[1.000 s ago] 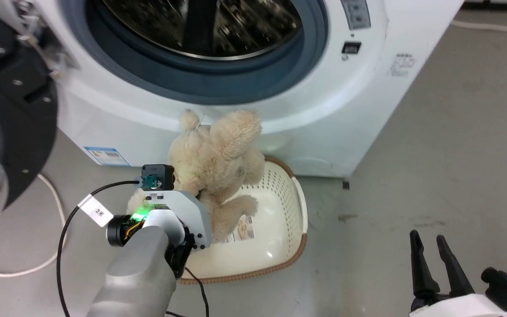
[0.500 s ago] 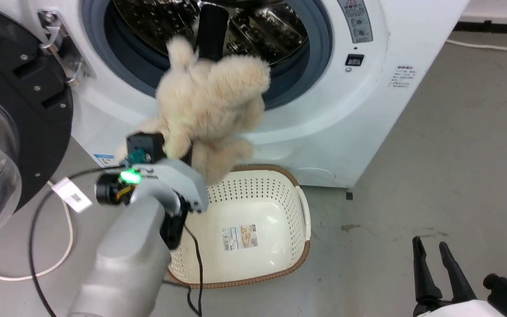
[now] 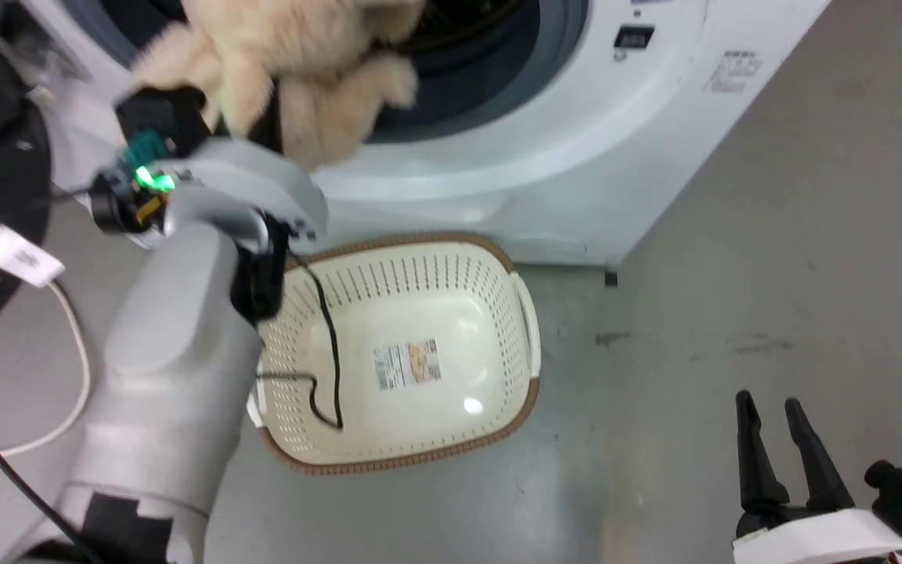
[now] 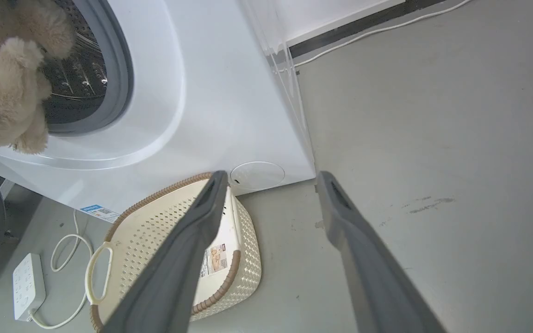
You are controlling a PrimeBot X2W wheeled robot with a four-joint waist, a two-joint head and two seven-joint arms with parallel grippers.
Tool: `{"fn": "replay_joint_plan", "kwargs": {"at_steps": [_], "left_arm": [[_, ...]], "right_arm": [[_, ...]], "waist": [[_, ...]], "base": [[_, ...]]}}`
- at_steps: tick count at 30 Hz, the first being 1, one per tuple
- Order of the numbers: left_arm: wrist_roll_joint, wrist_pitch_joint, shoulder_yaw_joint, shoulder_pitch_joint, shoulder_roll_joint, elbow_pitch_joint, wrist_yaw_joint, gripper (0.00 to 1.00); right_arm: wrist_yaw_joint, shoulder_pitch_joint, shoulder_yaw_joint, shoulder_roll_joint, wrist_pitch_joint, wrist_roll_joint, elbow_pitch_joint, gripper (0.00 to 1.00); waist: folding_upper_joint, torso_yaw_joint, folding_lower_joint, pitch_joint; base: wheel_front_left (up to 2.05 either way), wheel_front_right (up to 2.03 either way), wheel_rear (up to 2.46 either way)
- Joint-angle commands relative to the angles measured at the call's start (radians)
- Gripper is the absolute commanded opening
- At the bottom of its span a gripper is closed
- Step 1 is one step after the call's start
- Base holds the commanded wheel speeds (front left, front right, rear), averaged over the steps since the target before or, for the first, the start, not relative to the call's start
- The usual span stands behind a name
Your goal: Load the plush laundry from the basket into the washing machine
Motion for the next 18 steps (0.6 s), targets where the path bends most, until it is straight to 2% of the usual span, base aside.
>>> {"fn": "replay_joint_plan", "kwargs": {"at_steps": [1, 9, 18], "left_arm": [[0.01, -0.013, 0.014, -0.039, 0.007, -0.011, 0.002, 0.0], [0.032, -0.013, 0.059, -0.17, 0.017, -0.02, -0.002, 0.0], [0.094, -0.013, 0.09, -0.334, 0.068, -0.023, -0.016, 0.0]], "right_arm": [[0.001, -0.017, 0.002, 0.0, -0.004, -0.007, -0.008, 1.0], [0.001, -0.044, 0.021, 0.0, -0.004, -0.002, -0.031, 1.0], [0.001, -0.07, 0.053, 0.0, -0.004, 0.019, -0.074, 1.0]], "waist": [[-0.0001, -0.018, -0.0002, 0.047], [-0.0001, -0.057, -0.0002, 0.149], [-0.0001, -0.128, -0.0002, 0.281]], "base": [[0.0, 0.0, 0.0], [0.0, 0.0, 0.0], [0.0, 0.0, 0.0]]}}
